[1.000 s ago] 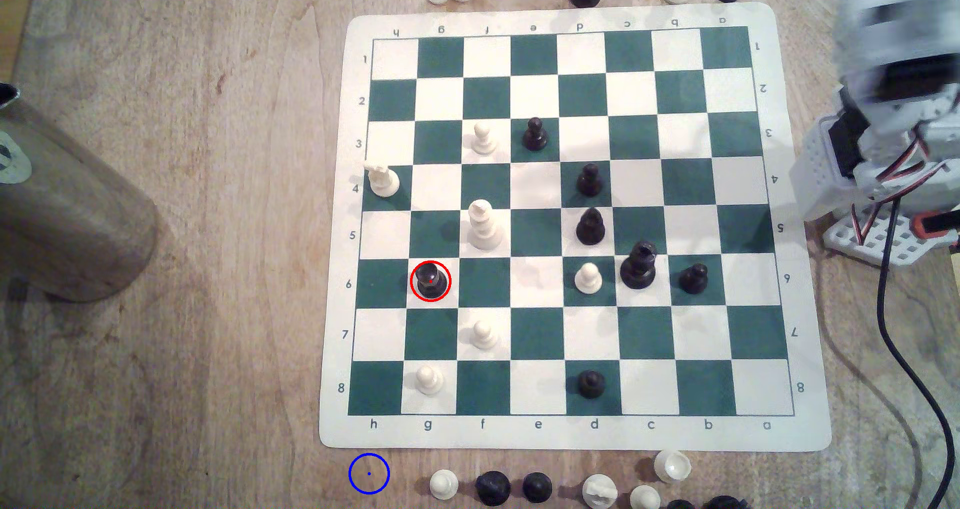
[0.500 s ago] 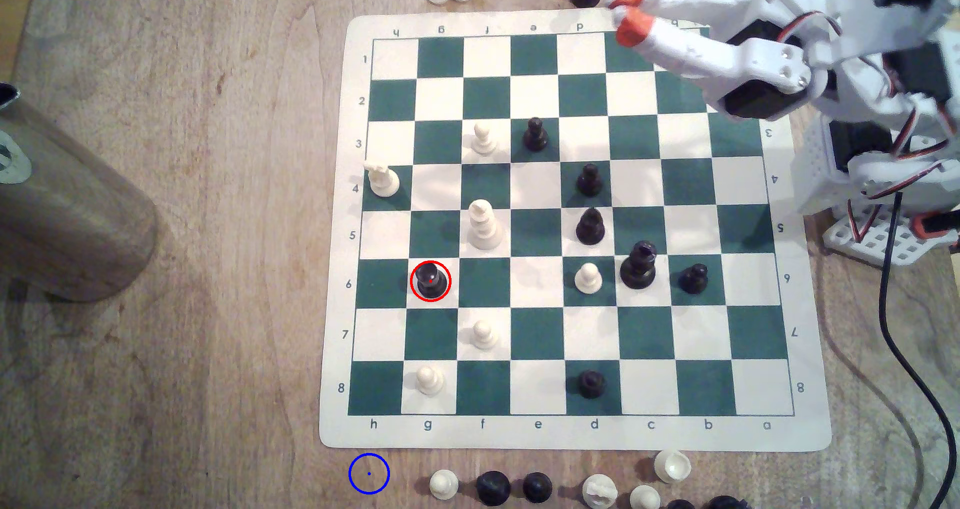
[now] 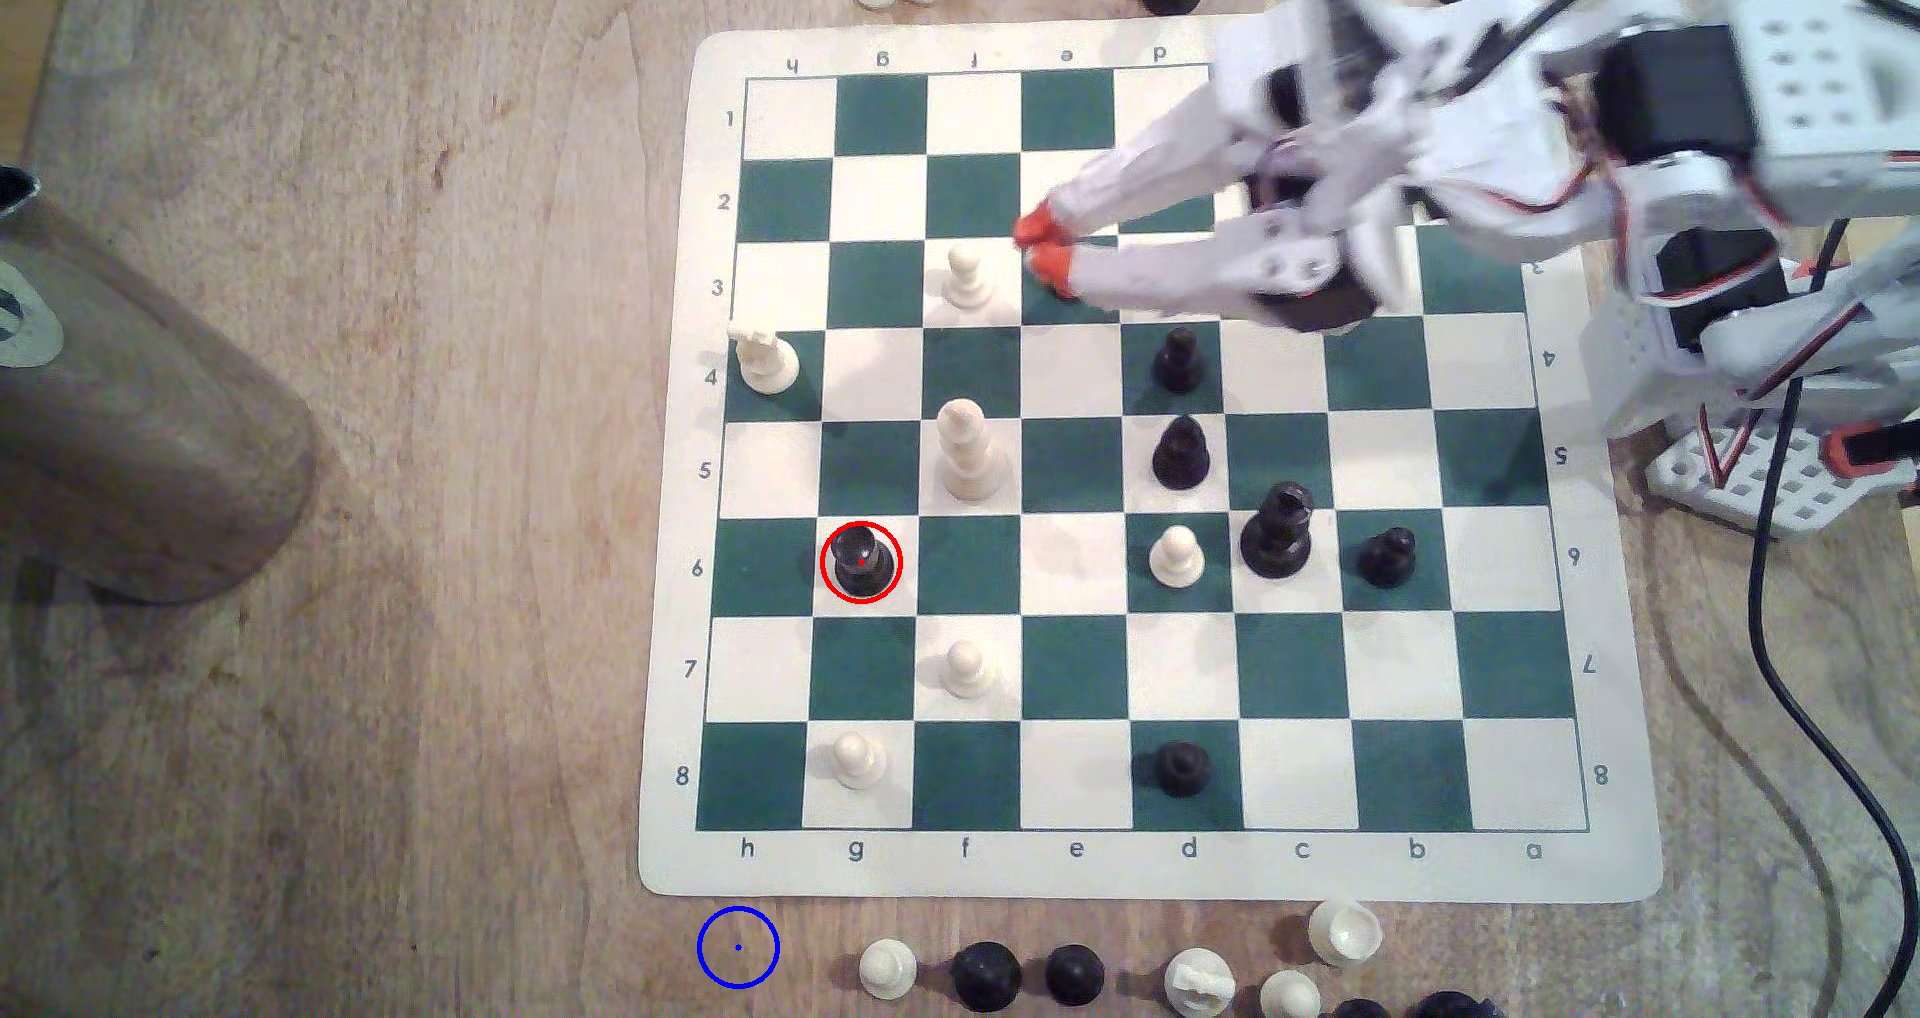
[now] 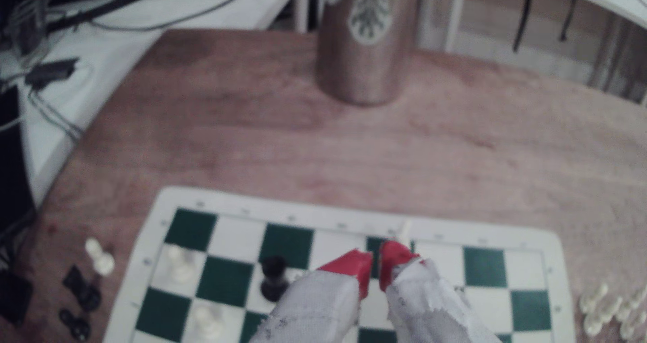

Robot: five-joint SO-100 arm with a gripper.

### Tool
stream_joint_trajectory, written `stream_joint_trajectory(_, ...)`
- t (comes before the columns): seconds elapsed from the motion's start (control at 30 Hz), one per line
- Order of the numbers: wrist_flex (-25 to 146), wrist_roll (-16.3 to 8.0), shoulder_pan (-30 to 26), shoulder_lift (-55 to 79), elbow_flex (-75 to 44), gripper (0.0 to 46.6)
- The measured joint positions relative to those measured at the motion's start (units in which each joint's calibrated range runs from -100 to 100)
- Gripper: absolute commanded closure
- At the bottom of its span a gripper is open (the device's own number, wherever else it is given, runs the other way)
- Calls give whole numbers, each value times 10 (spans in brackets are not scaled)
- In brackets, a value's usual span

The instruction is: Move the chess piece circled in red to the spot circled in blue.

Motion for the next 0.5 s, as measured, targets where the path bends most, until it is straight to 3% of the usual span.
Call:
stream_joint_trajectory(0.03,0,0,0,11,-4,383)
stream_joint_trajectory(0.13,19,-4,-10,57,-33,362)
stream_joint_trajectory(0.2,84,-26,-18,130,-112,340)
stream_joint_trajectory(0.5,131,-74,-45,332,-284,321)
